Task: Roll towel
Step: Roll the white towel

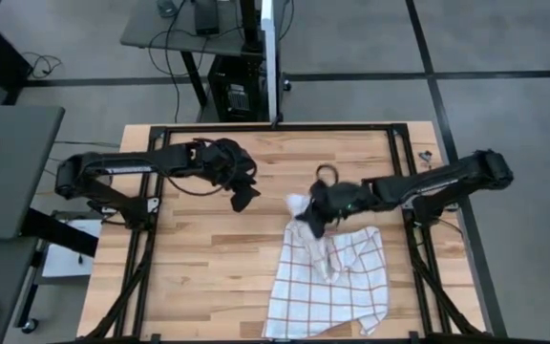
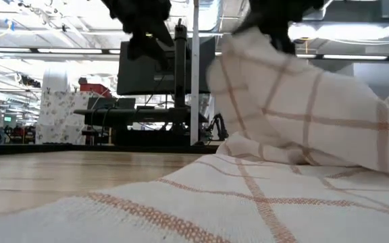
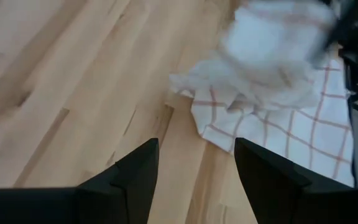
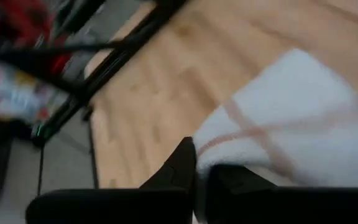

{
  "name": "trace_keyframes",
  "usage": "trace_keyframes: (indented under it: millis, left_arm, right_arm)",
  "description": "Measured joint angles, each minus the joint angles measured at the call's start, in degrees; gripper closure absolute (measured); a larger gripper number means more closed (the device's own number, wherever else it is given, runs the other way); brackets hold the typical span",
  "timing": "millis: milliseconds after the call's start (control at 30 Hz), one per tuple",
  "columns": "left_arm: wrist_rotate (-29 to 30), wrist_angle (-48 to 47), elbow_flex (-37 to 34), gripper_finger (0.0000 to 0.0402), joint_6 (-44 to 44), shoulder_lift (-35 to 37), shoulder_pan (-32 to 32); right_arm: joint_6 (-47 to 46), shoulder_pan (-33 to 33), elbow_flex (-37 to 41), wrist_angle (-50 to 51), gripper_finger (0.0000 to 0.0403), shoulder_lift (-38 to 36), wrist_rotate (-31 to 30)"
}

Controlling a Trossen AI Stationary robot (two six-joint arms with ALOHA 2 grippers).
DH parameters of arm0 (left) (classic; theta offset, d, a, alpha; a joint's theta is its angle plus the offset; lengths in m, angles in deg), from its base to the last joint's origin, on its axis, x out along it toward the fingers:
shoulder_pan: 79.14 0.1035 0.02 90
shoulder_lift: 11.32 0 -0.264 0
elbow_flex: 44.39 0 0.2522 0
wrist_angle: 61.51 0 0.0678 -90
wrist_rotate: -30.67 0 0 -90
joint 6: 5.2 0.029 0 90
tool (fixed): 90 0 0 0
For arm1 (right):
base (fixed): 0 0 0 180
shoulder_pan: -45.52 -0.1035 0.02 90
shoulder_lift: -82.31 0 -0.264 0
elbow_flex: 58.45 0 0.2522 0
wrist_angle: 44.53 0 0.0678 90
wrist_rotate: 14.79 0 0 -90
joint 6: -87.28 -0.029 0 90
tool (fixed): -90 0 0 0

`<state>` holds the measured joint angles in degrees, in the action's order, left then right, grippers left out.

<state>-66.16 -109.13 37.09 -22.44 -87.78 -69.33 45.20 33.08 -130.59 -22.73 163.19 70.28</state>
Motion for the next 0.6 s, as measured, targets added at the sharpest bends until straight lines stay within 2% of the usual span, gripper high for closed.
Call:
trace_keyframes:
  millis: [167, 300, 433, 600]
  left_arm:
    - [0.0, -1.3, 0.1, 0.0208, 0.0, 0.9, -0.4]
    - [-0.1, -2.5, 0.1, 0.0208, 1.7, -0.8, -1.7]
    - [-0.1, -4.3, 0.1, 0.0208, 3.5, -3.1, -3.0]
    - [-0.1, -3.2, 0.0, 0.0208, 5.4, -4.0, -4.2]
  right_arm:
    - [5.4, -7.5, -6.9, -1.0, 0.0401, 10.9, 0.7]
    - [0.1, -8.1, -9.8, -1.0, 0.0385, 20.2, 1.9]
    - [-2.5, -6.3, -13.2, -6.3, 0.0330, 26.7, 15.2]
    - [-3.6, -1.8, -17.3, -3.4, 0.0247, 26.2, 36.4]
